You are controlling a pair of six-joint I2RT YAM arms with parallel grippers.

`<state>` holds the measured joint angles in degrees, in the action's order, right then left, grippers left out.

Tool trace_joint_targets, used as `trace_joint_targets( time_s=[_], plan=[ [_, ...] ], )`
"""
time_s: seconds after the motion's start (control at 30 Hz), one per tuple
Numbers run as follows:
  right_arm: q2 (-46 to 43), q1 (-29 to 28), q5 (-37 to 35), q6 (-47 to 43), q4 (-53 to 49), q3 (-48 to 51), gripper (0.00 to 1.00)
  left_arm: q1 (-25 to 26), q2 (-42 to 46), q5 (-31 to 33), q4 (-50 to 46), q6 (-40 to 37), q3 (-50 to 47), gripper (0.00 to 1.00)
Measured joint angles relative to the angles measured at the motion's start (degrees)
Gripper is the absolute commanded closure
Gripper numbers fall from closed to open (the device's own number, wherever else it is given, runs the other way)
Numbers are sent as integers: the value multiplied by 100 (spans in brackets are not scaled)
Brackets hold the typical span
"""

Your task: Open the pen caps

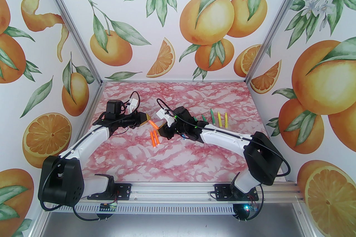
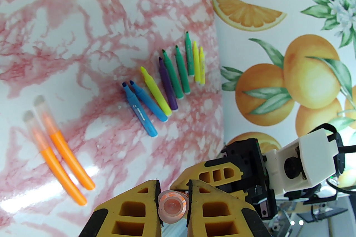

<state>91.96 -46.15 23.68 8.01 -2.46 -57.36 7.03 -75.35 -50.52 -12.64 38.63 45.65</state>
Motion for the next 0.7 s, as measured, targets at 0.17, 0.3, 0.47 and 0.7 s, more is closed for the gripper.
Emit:
trace_joint_targets(
  time_s=[0.17,0.3,0.47,0.7],
  plan=[
    [-114,0,-35,-17,87,111,100,-9,0,-35,0,120,0,100],
    [-140,0,-37,-46,109,129,100,-37,0,-105,4,170,0,100],
    [-144,2,-33,-76,120,109,91,-85,11,-168,4,164,0,100],
    [-26,4,79,-173,15,-164,84,-214,221,-203,-2,72,0,100]
  ],
)
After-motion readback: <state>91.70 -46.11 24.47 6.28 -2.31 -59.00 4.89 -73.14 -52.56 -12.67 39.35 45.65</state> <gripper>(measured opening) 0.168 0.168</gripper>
